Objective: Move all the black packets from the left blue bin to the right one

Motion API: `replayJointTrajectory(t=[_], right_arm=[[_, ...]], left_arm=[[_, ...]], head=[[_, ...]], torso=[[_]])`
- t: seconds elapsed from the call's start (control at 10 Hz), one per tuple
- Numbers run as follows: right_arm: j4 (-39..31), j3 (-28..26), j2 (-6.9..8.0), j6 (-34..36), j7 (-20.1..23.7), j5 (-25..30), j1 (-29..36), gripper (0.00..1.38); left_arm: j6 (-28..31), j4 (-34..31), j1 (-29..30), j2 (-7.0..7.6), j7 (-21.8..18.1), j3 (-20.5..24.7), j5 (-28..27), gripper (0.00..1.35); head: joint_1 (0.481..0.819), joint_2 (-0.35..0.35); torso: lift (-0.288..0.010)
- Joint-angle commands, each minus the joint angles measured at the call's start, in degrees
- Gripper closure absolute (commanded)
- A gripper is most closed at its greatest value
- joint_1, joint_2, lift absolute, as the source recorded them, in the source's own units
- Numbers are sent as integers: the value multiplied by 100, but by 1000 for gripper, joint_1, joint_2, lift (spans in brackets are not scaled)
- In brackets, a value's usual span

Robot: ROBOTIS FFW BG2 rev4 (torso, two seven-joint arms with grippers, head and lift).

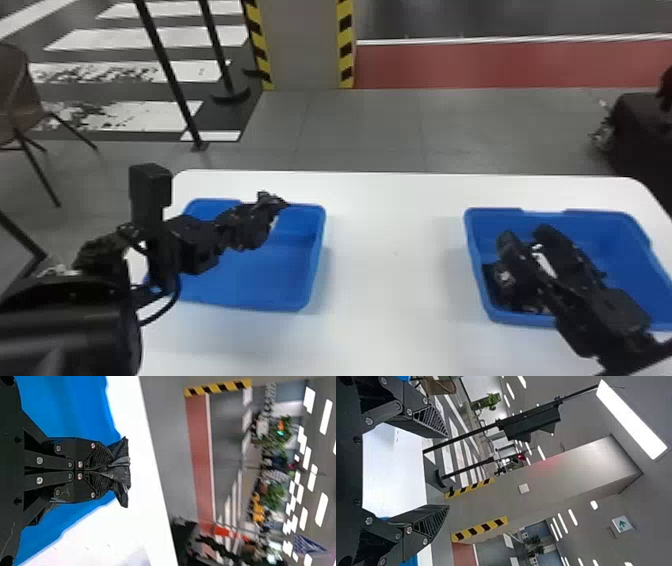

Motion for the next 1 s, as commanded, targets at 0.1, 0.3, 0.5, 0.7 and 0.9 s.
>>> replayJointTrajectory(t=[0.1, 0.3, 0.5, 0.7, 0.9], right_arm=[[104, 195, -4, 281, 222, -68, -417, 430], [90, 318, -4, 478, 336, -156, -656, 429], [119, 511, -4, 745, 380, -235, -839, 429], [372, 661, -4, 801, 398, -261, -1106, 424], [442, 705, -4, 801, 398, -296, -1247, 424]], left_arm=[[-1042, 243, -91, 2, -63, -589, 497, 1204], [-1393, 848, -415, 2, -178, -1160, 717, 1204], [-1576, 1424, -879, -24, -248, -1775, 884, 1204], [-1590, 1649, -1146, -50, -266, -2188, 1007, 1204], [-1576, 1748, -1231, -59, -266, -2399, 1095, 1204]], head=[[695, 66], [695, 18], [695, -24], [695, -68], [695, -91]], torso=[[-110], [-110], [-110], [-110], [-110]])
